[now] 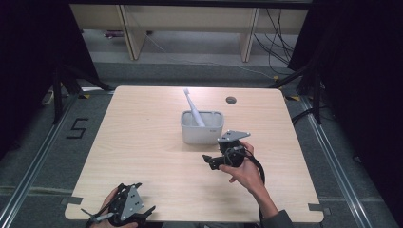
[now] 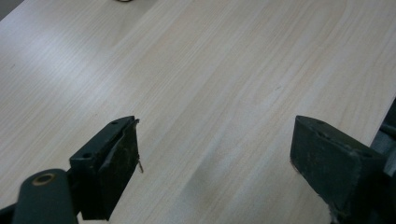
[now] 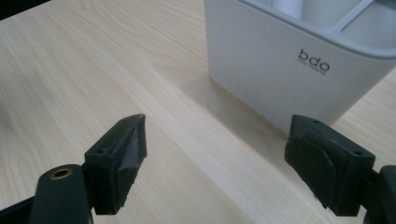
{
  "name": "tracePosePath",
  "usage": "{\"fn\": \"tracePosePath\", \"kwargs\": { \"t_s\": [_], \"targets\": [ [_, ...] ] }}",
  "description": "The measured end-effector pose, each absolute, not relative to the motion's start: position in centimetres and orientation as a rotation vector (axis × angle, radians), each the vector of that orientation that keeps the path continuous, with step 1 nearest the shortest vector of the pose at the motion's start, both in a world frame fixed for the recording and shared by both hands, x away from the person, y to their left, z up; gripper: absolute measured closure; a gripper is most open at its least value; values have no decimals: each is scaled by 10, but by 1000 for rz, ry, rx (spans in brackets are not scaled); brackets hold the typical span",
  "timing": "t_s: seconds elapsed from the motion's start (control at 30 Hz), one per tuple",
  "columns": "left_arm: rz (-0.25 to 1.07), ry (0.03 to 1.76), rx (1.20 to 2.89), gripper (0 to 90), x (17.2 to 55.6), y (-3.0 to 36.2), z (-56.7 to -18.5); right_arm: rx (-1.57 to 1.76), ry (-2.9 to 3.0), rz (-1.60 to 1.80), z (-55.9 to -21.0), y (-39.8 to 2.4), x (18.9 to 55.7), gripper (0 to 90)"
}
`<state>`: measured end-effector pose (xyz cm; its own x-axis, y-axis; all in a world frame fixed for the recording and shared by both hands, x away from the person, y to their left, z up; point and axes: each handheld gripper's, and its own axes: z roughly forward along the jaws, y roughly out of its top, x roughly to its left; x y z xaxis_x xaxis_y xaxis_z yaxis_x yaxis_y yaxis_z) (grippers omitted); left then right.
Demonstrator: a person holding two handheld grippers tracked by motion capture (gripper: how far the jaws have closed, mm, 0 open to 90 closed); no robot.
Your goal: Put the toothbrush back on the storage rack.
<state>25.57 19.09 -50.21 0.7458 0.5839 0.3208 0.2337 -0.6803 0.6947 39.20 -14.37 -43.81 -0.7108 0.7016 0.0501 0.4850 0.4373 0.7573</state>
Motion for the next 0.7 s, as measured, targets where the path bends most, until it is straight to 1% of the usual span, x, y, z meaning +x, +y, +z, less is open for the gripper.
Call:
{"fn": "tracePosePath", "kwargs": {
  "t_s": [0.07,0.17,0.37,0.57,0.6,0.63,0.7],
  "targets": [
    [709,597,2332,150,256,192,-501,1018,2411,1161,-440,-144,390,211],
    [727,613,2311,149,257,191,-503,1020,2411,1174,-440,-146,386,198],
    [704,599,2332,150,257,192,-502,1041,2386,1207,-445,-147,380,180],
    [708,594,2333,149,256,192,-501,1020,2391,1200,-452,-151,375,186],
    [715,613,2301,149,256,191,-503,1030,2393,1199,-452,-152,372,187],
    [712,596,2330,150,256,192,-501,1024,2387,1208,-454,-153,370,188],
    [709,596,2329,149,256,192,-500,1006,2379,1210,-456,-157,368,190]
  ]
}}
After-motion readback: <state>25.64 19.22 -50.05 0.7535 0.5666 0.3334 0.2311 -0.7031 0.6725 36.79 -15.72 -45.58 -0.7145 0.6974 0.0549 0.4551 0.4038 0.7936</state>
